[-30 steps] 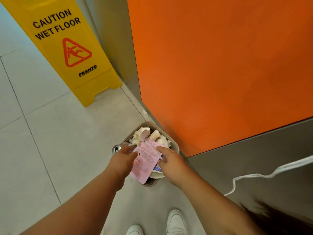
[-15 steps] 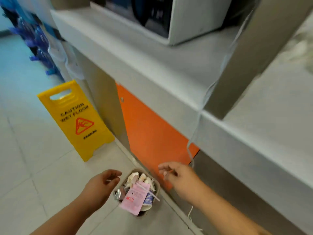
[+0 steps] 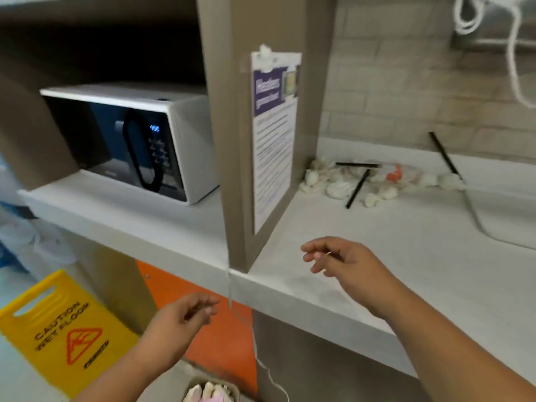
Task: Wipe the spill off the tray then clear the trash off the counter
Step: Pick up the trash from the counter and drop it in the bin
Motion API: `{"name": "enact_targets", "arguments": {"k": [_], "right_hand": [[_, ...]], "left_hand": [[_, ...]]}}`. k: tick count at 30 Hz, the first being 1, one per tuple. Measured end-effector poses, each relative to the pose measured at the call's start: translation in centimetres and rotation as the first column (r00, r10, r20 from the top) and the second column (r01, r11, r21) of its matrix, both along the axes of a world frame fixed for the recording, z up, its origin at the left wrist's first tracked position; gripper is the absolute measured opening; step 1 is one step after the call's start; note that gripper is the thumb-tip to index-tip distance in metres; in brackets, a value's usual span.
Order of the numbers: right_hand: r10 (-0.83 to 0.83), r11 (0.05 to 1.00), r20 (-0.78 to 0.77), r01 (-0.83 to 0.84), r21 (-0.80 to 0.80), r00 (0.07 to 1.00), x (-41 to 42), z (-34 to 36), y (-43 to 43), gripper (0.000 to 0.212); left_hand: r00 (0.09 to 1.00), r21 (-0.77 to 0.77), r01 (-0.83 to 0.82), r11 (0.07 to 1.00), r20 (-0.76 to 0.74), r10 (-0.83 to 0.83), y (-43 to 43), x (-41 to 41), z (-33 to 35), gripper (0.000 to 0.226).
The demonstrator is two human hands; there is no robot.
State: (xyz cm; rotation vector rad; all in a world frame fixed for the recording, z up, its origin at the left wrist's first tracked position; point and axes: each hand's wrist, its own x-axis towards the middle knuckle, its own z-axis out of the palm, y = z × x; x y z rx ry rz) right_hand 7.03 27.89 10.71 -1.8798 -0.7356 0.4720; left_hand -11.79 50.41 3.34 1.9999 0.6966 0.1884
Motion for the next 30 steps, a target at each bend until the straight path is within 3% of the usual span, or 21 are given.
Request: {"name": "enact_targets", "arguments": {"k": [5, 11, 24, 30], "right_hand": [[-0.103, 0.993, -0.036, 0.105, 0.062, 0.994, 4.4, 1.2, -4.8, 0.024], [-0.088, 0.99, -0.067, 0.08, -0.114, 0.994, 11.9, 0.2, -9.9, 0.021], [-0.047, 0.963, -0.076, 0.025, -0.267, 0.996, 26.7, -1.7, -15.3, 0.018], [0.002, 0.921, 0.076, 0.028, -0.39, 0.997, 30.9, -3.2, -14.4, 0.016]], "left_hand": [[0.988, 0.013, 0.13, 0.991, 0.086, -0.131, -3.5, 6.6, 4.1, 0.021], [0.974, 0.015, 0.2, 0.98, 0.109, -0.201, -8.8, 15.6, 5.7, 0.022], [0.983, -0.042, 0.162, 0.986, 0.094, -0.158, -14.6, 28.1, 4.8, 0.022], [0.978, 0.158, 0.195, 0.968, 0.039, -0.204, -15.1, 32.6, 4.6, 0.016]]}}
